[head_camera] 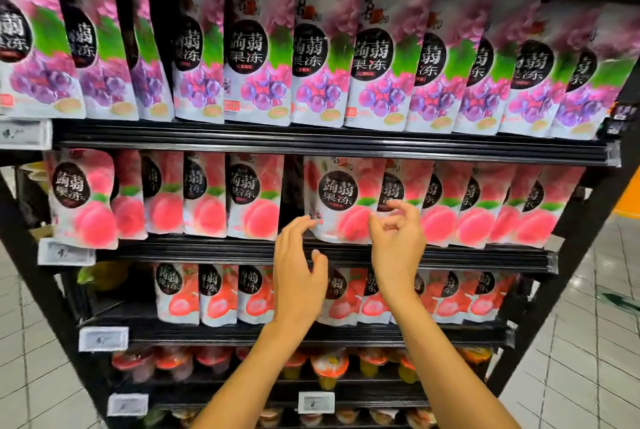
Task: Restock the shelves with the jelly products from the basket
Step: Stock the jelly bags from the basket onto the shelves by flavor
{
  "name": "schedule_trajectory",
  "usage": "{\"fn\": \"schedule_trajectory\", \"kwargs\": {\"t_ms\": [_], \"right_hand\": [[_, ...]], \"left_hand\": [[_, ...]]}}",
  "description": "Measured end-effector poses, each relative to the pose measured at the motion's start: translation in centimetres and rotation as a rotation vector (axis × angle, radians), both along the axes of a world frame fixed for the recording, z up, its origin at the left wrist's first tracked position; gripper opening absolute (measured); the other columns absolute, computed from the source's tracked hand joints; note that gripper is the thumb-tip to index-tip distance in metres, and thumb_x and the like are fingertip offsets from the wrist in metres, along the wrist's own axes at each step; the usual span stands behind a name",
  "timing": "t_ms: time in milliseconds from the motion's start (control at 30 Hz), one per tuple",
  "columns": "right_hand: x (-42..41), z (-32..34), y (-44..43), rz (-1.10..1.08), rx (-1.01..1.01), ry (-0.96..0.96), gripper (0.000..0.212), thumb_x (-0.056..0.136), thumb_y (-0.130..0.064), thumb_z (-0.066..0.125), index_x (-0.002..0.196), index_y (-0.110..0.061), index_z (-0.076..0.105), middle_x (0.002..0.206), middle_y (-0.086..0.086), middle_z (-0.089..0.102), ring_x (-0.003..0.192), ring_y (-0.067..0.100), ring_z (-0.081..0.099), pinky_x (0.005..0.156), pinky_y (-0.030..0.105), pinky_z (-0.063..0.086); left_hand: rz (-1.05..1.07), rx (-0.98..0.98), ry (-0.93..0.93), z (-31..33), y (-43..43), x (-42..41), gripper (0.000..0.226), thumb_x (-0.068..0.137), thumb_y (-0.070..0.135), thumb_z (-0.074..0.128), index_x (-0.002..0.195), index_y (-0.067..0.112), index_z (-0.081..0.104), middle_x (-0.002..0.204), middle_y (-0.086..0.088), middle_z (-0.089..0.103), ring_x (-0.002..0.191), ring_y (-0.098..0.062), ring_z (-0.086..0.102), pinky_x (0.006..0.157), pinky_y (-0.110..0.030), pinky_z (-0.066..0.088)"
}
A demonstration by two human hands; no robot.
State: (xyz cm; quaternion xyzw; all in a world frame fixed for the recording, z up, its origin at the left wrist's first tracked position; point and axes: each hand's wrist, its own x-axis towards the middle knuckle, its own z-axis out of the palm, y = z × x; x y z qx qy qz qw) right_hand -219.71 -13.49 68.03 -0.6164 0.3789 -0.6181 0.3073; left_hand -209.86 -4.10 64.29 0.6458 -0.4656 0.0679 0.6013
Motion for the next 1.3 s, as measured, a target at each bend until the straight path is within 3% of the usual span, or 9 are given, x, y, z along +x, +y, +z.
{"fn": "schedule_trajectory", "kwargs": {"t_ms": [133,267,433,567,767,900,1033,1133,1300], "right_hand": [[3.5,0.4,2.1,0.188,-0.038,0.079,0.005,0.089,-0.021,0.067,0.094,-0.019,0.065,0.068,-0.01,0.063,0.061,0.002,0.059,0.061,0.019,0.047],[8.1,0.3,3.8,0.366,-0.009,0.207,0.017,0.089,-0.026,0.069,0.103,-0.016,0.071,0.078,-0.015,0.067,0.064,0.0,0.063,0.062,0.014,0.048],[11.6,-0.1,4.5,0.278,0.049,0.241,0.018,0.088,-0.026,0.07,0.099,-0.013,0.075,0.088,-0.003,0.074,0.079,0.012,0.068,0.074,0.032,0.055],[10.9,-0.2,4.3,0.166,0.089,0.24,0.017,0.09,-0.028,0.066,0.098,-0.016,0.076,0.089,-0.001,0.075,0.084,0.017,0.069,0.075,0.036,0.055],[7.1,-0.3,3.4,0.041,0.078,0.284,0.015,0.092,-0.03,0.064,0.102,-0.023,0.073,0.085,-0.008,0.072,0.083,0.014,0.067,0.07,0.03,0.051],[5.5,-0.1,2.6,-0.015,0.088,0.346,0.019,0.094,-0.033,0.061,0.108,-0.024,0.072,0.094,-0.005,0.074,0.089,0.016,0.067,0.078,0.035,0.053],[4.8,0.1,2.4,-0.005,0.082,0.262,0.02,0.09,-0.032,0.068,0.105,-0.02,0.074,0.086,-0.007,0.073,0.084,0.014,0.068,0.08,0.038,0.055],[4.9,0.0,2.8,-0.044,0.043,0.165,0.015,0.088,-0.028,0.071,0.102,-0.022,0.071,0.08,-0.013,0.067,0.069,0.008,0.064,0.071,0.033,0.055],[7.2,0.3,4.4,0.102,-0.174,0.056,0.017,0.086,-0.009,0.067,0.093,-0.024,0.064,0.078,-0.004,0.059,0.062,0.007,0.051,0.06,0.016,0.041]], "left_hand": [[0.13,-0.054,0.031,0.0,1.2,3.0,0.046,0.083,-0.001,0.053,0.125,0.017,0.05,0.125,0.006,0.049,0.118,-0.005,0.039,0.101,-0.006,0.022],[0.181,-0.043,0.072,-0.1,2.4,5.4,0.049,0.081,-0.001,0.054,0.125,0.018,0.047,0.125,0.007,0.047,0.123,-0.013,0.04,0.104,-0.024,0.03],[0.162,0.024,0.084,-0.4,3.5,7.6,0.057,0.085,0.001,0.052,0.137,0.02,0.041,0.14,0.007,0.043,0.133,-0.008,0.035,0.108,-0.025,0.03],[0.12,0.099,0.021,-0.6,3.3,7.4,0.052,0.087,0.002,0.053,0.136,0.016,0.045,0.145,0.004,0.043,0.137,-0.01,0.033,0.115,-0.032,0.03],[0.016,0.107,-0.082,-1.5,2.5,4.5,0.052,0.086,0.006,0.052,0.135,0.021,0.045,0.143,0.011,0.043,0.134,-0.005,0.035,0.115,-0.03,0.029],[0.019,0.078,-0.052,-1.6,1.4,3.7,0.054,0.086,0.006,0.053,0.136,0.023,0.043,0.152,0.015,0.031,0.141,-0.002,0.024,0.114,-0.014,0.014],[0.001,0.107,-0.062,-1.6,0.7,3.7,0.054,0.088,0.007,0.052,0.14,0.02,0.041,0.156,0.012,0.028,0.144,-0.006,0.023,0.118,-0.028,0.02],[0.007,0.084,-0.071,-1.4,1.3,4.3,0.051,0.087,0.008,0.052,0.136,0.022,0.044,0.152,0.014,0.033,0.14,-0.004,0.028,0.116,-0.026,0.019],[0.257,-0.013,-0.061,-0.6,4.3,9.4,0.05,0.081,0.008,0.05,0.126,0.028,0.052,0.14,0.014,0.046,0.134,-0.01,0.036,0.114,-0.032,0.025]]}}
